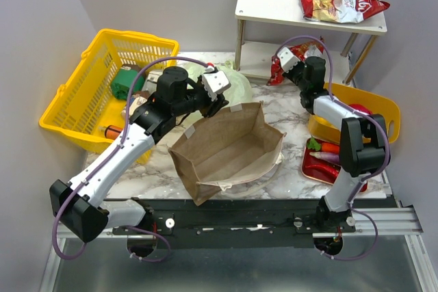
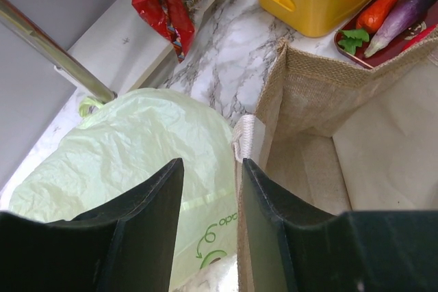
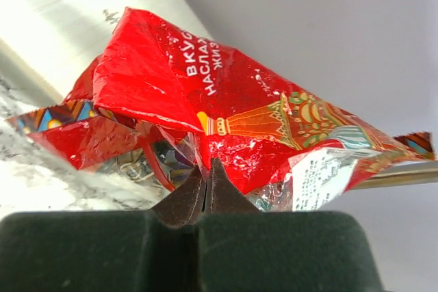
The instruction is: Untie the knot of the grocery bags and take out the mixed food
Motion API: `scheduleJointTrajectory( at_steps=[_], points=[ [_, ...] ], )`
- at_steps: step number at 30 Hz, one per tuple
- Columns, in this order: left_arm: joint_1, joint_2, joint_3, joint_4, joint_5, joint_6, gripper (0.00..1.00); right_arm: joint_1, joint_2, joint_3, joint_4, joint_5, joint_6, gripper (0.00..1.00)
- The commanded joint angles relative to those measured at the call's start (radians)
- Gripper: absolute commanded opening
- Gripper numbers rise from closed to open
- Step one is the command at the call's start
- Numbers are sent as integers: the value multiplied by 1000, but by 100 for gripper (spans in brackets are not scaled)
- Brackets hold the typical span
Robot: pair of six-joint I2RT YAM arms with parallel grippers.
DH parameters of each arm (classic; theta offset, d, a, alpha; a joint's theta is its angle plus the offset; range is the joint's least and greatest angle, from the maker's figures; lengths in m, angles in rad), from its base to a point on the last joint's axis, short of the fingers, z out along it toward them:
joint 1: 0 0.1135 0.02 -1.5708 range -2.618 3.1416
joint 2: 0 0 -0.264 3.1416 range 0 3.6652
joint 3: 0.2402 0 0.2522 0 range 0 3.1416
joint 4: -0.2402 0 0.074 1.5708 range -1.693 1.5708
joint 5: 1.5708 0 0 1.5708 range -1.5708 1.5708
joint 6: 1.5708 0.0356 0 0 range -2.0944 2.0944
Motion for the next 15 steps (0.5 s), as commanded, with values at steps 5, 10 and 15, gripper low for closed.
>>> scheduleJointTrajectory(
  at_steps=[5, 10, 15],
  points=[
    [5, -24, 8, -8, 19, -4, 53, 17, 63, 174, -15, -137, -171, 0],
    [5, -17, 23, -33, 14, 8, 53, 20, 168, 394, 64, -197, -291, 0],
    [5, -10, 40, -39, 13, 15, 53, 16, 229, 492, 178, -304, -336, 0]
  ],
)
